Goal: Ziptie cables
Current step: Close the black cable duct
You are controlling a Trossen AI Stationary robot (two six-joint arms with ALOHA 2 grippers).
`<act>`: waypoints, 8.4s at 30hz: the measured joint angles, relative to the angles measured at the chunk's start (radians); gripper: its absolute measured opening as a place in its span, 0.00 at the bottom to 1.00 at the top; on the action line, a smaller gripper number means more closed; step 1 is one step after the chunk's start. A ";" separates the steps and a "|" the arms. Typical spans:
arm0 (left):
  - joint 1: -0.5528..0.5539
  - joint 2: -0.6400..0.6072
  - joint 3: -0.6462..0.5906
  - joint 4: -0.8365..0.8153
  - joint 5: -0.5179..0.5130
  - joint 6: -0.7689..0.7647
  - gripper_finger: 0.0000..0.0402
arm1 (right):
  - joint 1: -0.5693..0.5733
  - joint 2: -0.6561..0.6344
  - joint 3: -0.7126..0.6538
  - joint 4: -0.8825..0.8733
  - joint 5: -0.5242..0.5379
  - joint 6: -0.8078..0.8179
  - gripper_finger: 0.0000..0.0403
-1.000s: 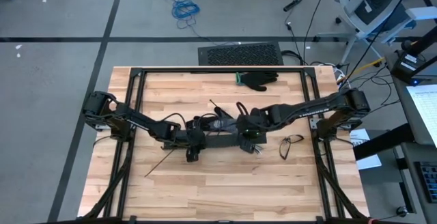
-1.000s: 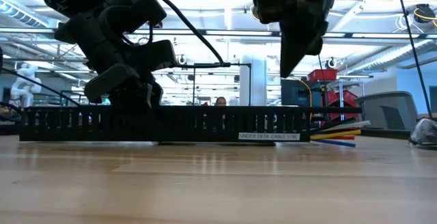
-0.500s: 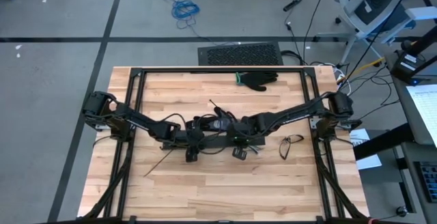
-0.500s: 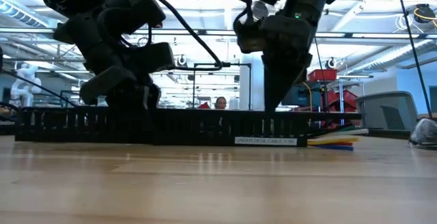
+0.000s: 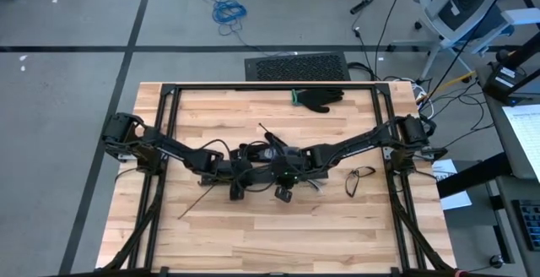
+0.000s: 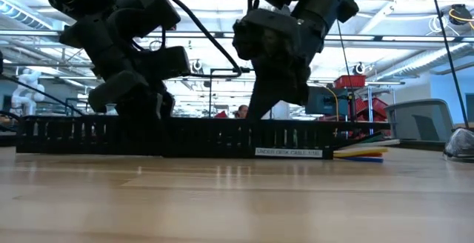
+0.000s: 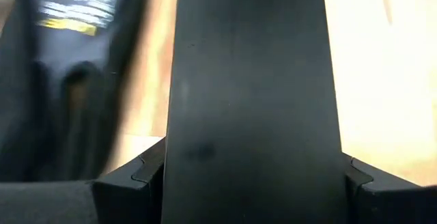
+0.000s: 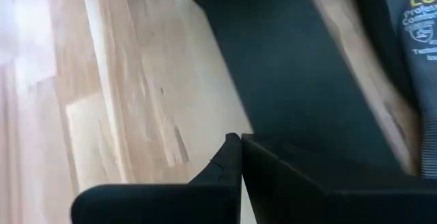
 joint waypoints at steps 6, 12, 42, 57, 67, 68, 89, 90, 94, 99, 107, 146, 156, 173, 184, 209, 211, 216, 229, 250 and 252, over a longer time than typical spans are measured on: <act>-0.005 -0.002 0.002 -0.008 0.205 0.039 0.59 | 0.002 -0.039 0.000 0.003 -0.047 -0.007 0.00; -0.004 0.005 0.002 -0.007 0.212 0.034 0.59 | 0.006 -0.089 0.000 0.006 -0.041 -0.017 0.00; -0.002 0.133 0.024 0.066 0.046 -0.048 0.59 | -0.002 -0.086 0.002 -0.177 0.138 -0.054 0.00; -0.002 0.133 0.024 0.068 0.046 -0.046 0.59 | 0.000 -0.059 0.002 -0.149 0.132 -0.058 0.00; -0.002 0.133 0.024 0.069 0.046 -0.044 0.59 | -0.002 0.013 0.006 -0.013 0.138 -0.048 0.00; -0.002 0.133 0.024 0.069 0.046 -0.044 0.59 | -0.002 0.026 0.006 0.010 0.138 -0.048 0.00; 0.014 0.123 0.023 0.082 0.096 -0.045 0.71 | 0.000 0.059 0.003 0.152 0.132 0.007 0.00; 0.016 0.123 0.023 0.082 0.102 -0.045 0.73 | 0.000 0.059 0.003 0.155 0.132 0.007 0.00; 0.023 0.123 0.041 0.063 0.110 -0.043 0.79 | 0.000 0.055 0.001 0.160 0.132 0.006 0.04; 0.023 0.110 0.118 -0.069 0.110 -0.020 0.83 | 0.000 0.046 0.000 0.158 0.132 0.000 0.10; 0.024 0.002 0.173 -0.435 0.122 0.031 0.84 | 0.000 0.042 -0.001 0.156 0.131 -0.023 0.17; -0.043 -0.320 -0.218 -0.330 0.117 -0.022 0.81 | 0.007 0.038 0.002 0.163 0.104 0.005 0.17; -0.043 -0.319 -0.237 -0.281 0.103 -0.094 0.65 | 0.010 0.037 0.002 0.164 0.104 0.010 0.17; -0.043 -0.319 -0.237 -0.275 0.102 -0.101 0.64 | 0.002 -0.036 0.043 0.141 0.114 -0.051 0.17; -0.044 -0.318 -0.237 -0.267 0.071 -0.092 0.64 | -0.007 -0.016 0.042 0.222 0.217 -0.045 0.17; -0.042 -0.318 -0.236 -0.264 0.075 -0.094 0.64 | -0.007 0.049 0.075 0.232 0.183 0.041 0.17; -0.042 -0.318 -0.236 -0.262 0.075 -0.095 0.64 | -0.009 0.068 0.127 0.212 0.182 0.008 0.17; -0.042 -0.318 -0.237 -0.254 0.076 -0.093 0.64 | -0.004 0.101 0.200 -0.065 0.170 -0.060 0.17; -0.042 -0.318 -0.237 -0.250 0.073 -0.072 0.64 | 0.023 0.103 0.203 -0.166 0.163 -0.030 0.17; -0.042 -0.318 -0.237 -0.250 0.075 -0.075 0.64 | 0.040 0.057 0.311 -0.393 0.161 -0.088 0.17; -0.042 -0.318 -0.237 -0.250 0.075 -0.074 0.64 | 0.040 0.058 0.311 -0.431 0.161 -0.092 0.17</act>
